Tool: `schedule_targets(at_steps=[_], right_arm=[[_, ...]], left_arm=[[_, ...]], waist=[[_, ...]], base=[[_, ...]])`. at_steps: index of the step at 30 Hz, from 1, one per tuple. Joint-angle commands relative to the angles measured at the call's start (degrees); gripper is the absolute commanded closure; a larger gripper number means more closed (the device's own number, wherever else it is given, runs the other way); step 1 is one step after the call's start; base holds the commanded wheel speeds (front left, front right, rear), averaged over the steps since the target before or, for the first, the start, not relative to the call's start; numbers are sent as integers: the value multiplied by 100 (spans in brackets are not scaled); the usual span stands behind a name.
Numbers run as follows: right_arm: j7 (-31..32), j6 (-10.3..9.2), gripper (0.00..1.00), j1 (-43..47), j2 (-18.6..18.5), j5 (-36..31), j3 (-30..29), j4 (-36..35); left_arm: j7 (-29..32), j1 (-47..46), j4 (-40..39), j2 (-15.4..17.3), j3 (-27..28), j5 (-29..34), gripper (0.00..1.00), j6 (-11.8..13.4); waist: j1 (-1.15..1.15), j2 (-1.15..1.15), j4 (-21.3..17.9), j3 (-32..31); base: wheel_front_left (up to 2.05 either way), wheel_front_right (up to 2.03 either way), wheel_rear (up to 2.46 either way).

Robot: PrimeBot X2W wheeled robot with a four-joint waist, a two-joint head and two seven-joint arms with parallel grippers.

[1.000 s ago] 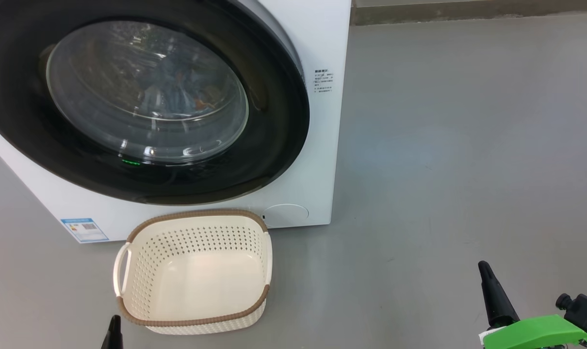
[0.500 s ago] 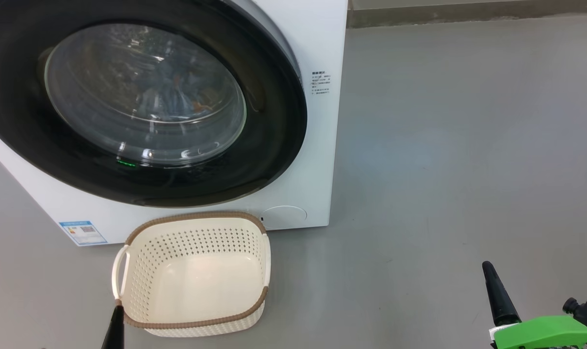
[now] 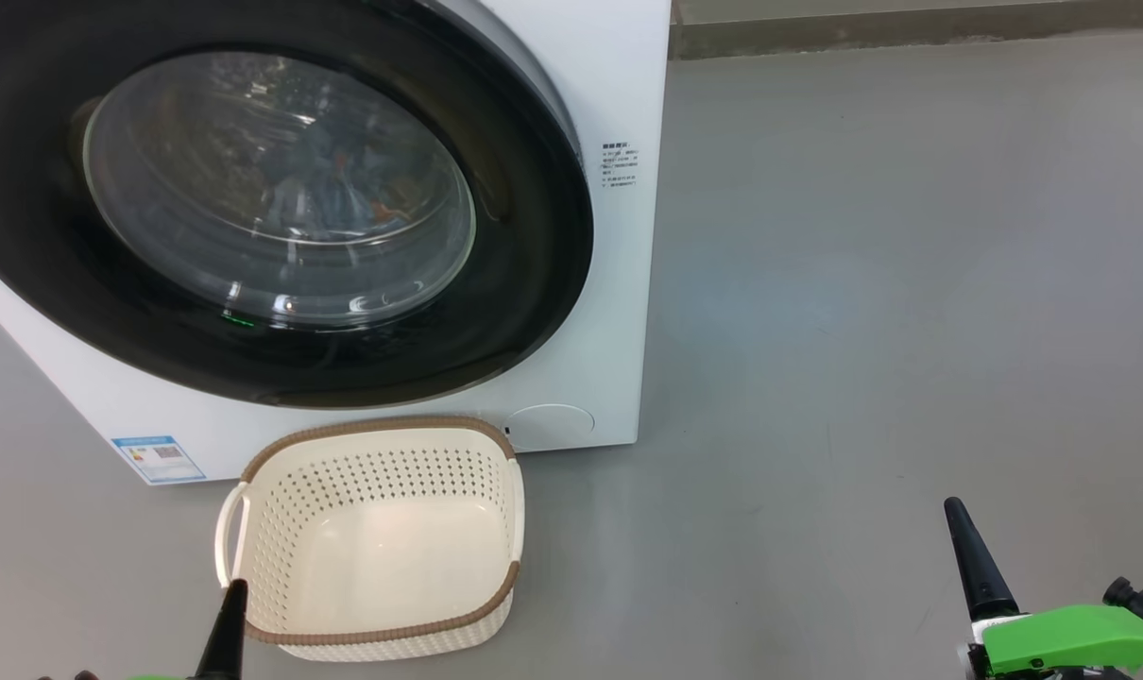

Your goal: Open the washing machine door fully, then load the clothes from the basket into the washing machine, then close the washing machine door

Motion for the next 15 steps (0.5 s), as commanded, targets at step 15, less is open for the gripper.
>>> schedule_targets(at_steps=[15], right_arm=[[289, -9, 100, -295, -13, 1190, 18, -127]], left_arm=[[283, -411, -81, 148, 185, -1030, 100, -73]], waist=[[0, 0, -39, -35]], base=[[0, 0, 0]])
